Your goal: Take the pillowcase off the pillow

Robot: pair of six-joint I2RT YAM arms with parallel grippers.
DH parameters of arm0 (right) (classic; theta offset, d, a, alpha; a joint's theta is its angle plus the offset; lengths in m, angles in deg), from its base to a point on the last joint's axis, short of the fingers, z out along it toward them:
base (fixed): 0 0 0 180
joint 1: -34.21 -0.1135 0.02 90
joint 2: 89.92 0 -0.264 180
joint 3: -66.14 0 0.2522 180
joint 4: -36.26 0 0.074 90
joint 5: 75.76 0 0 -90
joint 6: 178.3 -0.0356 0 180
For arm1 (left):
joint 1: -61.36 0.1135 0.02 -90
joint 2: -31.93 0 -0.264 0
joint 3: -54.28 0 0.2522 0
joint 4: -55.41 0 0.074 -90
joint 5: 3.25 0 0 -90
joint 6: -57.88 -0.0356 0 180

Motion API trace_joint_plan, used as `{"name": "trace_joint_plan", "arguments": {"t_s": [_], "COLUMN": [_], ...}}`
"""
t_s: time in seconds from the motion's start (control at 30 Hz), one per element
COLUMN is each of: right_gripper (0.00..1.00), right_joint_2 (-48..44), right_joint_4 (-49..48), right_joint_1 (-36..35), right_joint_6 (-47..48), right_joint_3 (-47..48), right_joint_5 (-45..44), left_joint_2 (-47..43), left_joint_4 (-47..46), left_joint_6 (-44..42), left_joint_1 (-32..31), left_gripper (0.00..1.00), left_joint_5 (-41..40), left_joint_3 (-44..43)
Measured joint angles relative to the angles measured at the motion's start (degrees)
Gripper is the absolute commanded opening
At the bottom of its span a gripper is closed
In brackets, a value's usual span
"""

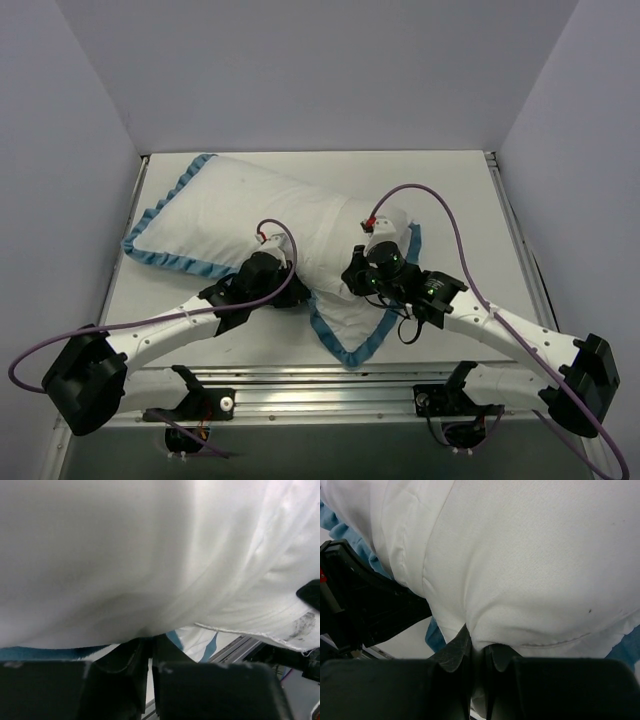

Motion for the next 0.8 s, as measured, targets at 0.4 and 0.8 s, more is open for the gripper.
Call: {"name": "trace_joint_plan", "arguments": {"t_s": [0.4,0.8], "right_gripper": [0.0,0.0], "right_joint_2": [-8.79,-24.06], "right_joint_4": [7.48,26.84], "right_joint_1": [0.02,-0.28], "right_joint_6": [1.31,2.8], "right_joint_3": [4.48,17.44], "right_joint_5": [-3.72,-6.19], "left_joint_2": [-3.32,-6.8], "left_joint_4": [4.98,5.22], "left_joint_6": [1.75,8.59], "left_joint_1": [4.13,13.07], "left_gripper": [0.02,0.02], "left_joint_5": [-10.62,-13.92], "left_joint_3": [-1.9,-1.07]}}
